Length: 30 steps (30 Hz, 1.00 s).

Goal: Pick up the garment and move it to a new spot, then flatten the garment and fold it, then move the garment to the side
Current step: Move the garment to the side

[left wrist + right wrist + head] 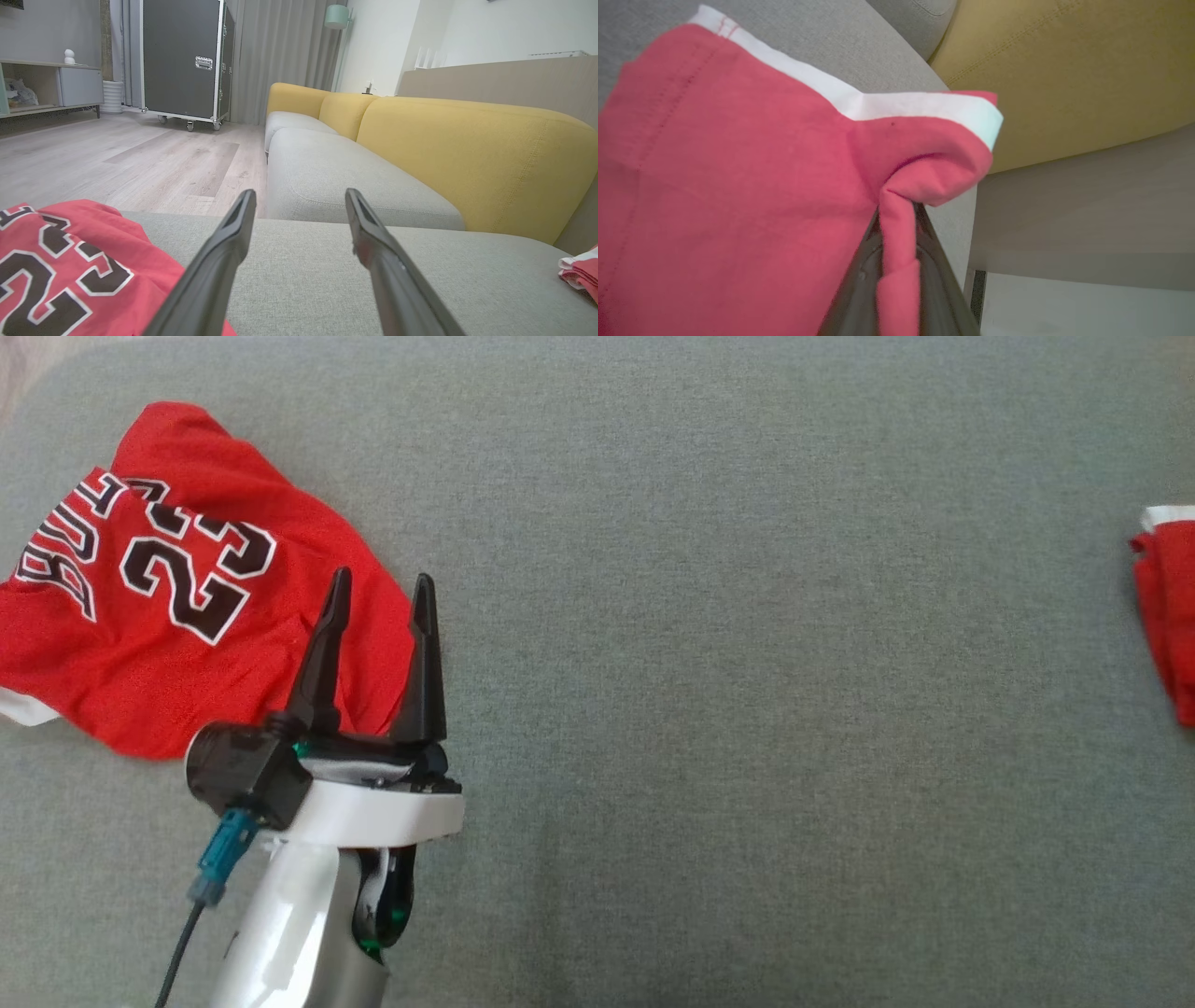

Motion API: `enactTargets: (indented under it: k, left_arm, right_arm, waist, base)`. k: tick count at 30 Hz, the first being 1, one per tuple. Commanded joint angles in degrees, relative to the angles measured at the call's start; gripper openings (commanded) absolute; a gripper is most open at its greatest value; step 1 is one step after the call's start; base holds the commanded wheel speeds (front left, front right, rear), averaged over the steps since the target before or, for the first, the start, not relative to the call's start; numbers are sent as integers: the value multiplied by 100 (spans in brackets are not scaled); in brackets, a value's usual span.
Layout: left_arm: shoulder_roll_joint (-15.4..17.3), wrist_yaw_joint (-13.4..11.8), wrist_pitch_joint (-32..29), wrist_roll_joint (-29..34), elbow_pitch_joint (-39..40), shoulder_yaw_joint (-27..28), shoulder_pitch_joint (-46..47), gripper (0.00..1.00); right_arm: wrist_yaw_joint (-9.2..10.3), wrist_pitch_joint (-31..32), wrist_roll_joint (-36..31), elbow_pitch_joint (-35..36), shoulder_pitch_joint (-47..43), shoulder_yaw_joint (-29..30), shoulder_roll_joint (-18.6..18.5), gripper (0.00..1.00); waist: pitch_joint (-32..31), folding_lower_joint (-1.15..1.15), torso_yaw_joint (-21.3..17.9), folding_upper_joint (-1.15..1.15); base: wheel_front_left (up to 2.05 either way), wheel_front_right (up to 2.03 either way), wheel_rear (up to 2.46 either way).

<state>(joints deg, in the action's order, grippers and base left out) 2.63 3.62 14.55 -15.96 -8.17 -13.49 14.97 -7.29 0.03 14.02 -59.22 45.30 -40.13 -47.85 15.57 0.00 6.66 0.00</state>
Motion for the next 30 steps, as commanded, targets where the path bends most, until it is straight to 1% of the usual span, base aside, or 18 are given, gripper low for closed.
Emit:
enactTargets:
  k: [1,2,3,4,6,9,10,11,15,17,19,21,26,28,29,30]
  left_arm:
    - [25,30,45,35,207,212,171,100]
    - [25,31,45,34,206,215,167,100]
    - [25,31,45,32,203,215,162,100]
    - [25,31,45,30,199,215,156,100]
    - [25,30,45,28,180,217,132,100]
    - [25,21,45,24,119,235,66,100]
    - [25,21,45,24,119,235,66,100]
    - [25,20,45,26,103,243,42,100]
    - [25,22,45,44,82,342,-77,100]
    - [25,11,45,50,88,398,-167,100]
    - [25,7,45,54,96,428,-264,100]
    - [25,-3,45,61,102,443,-367,100]
    - [25,-32,45,75,136,561,-644,100]
    - [25,-41,45,72,149,557,-709,100]
    - [25,-61,45,58,165,535,-769,100]
    - [25,-71,45,51,170,526,-796,100]
  right_arm:
    - [-20,-27,-32,-53,-8,131,-197,0]
    - [-20,-10,-41,-116,2,235,-154,0]
    - [-20,35,-16,-211,14,382,-94,38]
    - [-20,70,24,-308,19,544,-12,100]
    - [-20,-24,21,-436,69,861,131,100]
    - [-20,-118,-249,-654,143,1219,307,100]
    - [-20,-118,-249,-654,143,1219,307,100]
    - [-20,-143,-326,-709,166,1337,397,100]
    - [-20,-310,-535,-805,264,1841,860,100]
    - [-20,-454,-482,-804,280,2149,1159,100]
    - [-20,-627,-546,-756,250,2315,1395,100]
    - [-20,-848,-577,-626,270,2521,1680,100]
    - [-20,-1317,-323,-166,188,3315,2466,100]
    - [-20,-1420,-261,162,91,3636,2762,100]
    - [-20,-1473,-244,598,-72,3960,3063,100]
    - [-20,-1485,-238,851,-186,4084,3244,100]
  waist:
    - [-13,0,-1,0]
    - [-22,0,-4,0]
    - [-33,0,-9,0]
    - [-47,0,-16,0]
    - [-103,0,-38,0]
    - [-259,0,-105,0]
    - [-259,0,-105,0]
    - [-330,0,-135,0]
    - [-706,0,-289,0]
    - [-928,0,-384,0]
    - [-1125,0,-457,0]
    - [-1337,0,-517,0]
    - [-1738,0,-640,0]
    - [-1836,0,-649,0]
    - [-1918,0,-665,0]
    - [-1951,0,-673,0]
  base:
    - [0,0,0]
    - [0,0,0]
    - [0,0,0]
    - [0,0,0]
    - [0,0,0]
    - [0,0,0]
    - [0,0,0]
    - [0,0,0]
    - [0,0,0]
    - [0,0,0]
    - [0,0,0]
    - [0,0,0]
    - [0,0,0]
    - [0,0,0]
    - [0,0,0]
    - [0,0,0]
